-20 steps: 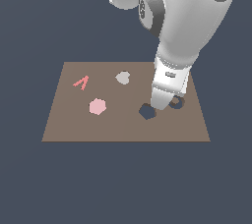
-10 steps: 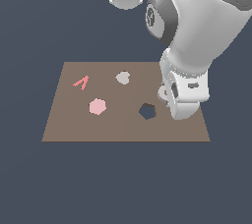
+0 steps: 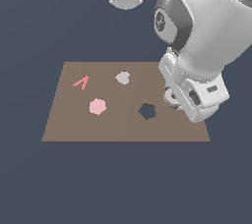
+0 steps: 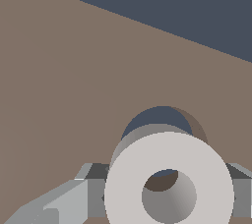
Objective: Insert a designated object into the corresponding slot on a board.
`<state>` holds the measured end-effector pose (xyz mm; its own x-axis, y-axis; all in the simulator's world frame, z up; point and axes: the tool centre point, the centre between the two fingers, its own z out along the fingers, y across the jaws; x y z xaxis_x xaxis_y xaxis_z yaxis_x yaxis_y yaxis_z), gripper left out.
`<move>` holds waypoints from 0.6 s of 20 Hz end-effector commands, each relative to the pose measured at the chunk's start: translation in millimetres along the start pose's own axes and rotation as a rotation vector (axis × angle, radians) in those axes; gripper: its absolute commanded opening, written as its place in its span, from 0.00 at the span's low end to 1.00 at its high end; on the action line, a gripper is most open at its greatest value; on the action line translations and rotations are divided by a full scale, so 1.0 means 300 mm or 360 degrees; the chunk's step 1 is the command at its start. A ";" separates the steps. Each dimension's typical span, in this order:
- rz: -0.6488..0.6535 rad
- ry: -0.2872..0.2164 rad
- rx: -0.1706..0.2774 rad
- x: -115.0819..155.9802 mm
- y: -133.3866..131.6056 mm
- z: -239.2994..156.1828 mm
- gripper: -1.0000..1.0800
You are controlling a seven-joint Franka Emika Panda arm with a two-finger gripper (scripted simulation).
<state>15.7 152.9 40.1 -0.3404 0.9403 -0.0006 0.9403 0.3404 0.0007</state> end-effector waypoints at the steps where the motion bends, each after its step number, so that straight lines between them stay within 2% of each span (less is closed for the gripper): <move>1: -0.0084 0.0000 0.0000 0.010 0.010 -0.002 0.00; 12: -0.0239 0.0000 0.0000 0.032 0.024 -0.003 0.00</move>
<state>19.0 164.2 40.6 -0.4725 0.8813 -0.0005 0.8813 0.4725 -0.0001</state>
